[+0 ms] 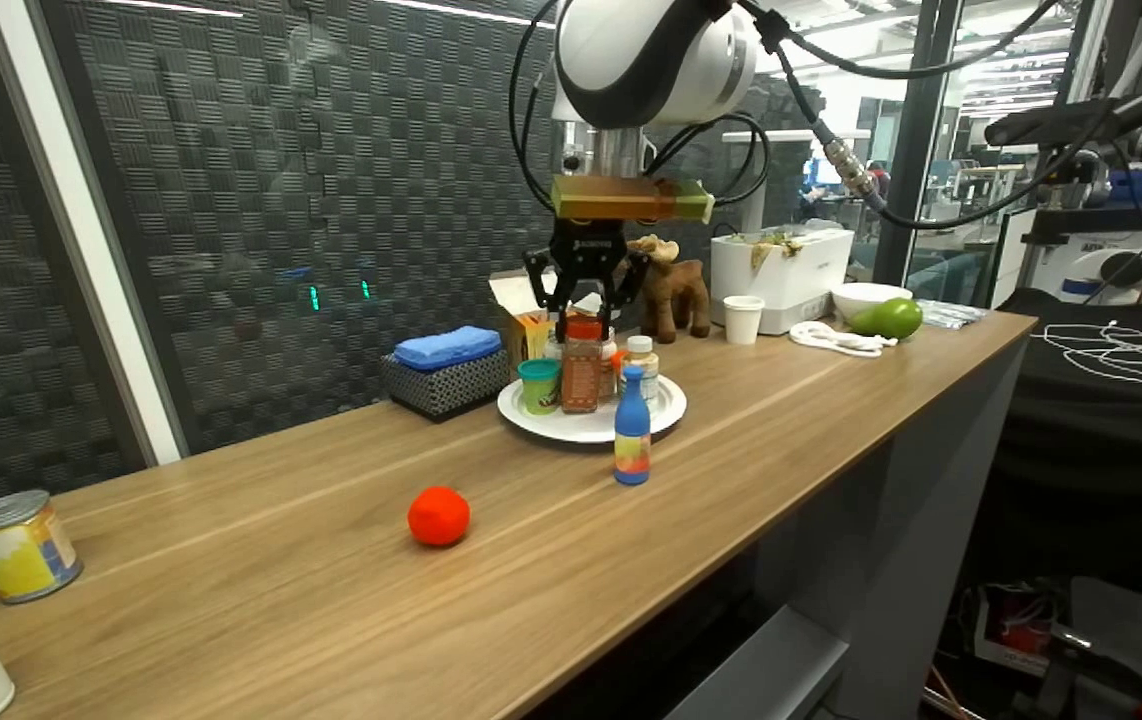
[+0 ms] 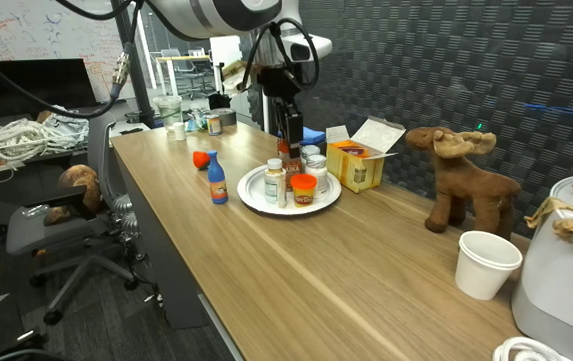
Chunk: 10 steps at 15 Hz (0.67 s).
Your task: Put the bottles and orange plushie surrounding the white plate on the white plate
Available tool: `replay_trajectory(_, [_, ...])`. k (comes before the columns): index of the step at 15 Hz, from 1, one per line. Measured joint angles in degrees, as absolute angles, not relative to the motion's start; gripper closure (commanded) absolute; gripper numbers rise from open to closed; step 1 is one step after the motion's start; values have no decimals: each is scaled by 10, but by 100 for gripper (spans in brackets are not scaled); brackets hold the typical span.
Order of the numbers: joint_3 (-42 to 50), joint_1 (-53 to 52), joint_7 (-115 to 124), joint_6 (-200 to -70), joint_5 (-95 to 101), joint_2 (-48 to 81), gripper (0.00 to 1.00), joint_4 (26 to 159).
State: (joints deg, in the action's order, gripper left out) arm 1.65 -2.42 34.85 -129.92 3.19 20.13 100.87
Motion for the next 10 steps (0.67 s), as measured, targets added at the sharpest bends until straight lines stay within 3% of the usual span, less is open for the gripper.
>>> replay_trajectory(3, [16,-39,347,-1308,53,197,2,1015])
replay_trajectory(10, [13,-75,347,-1300,90,165,0,1036])
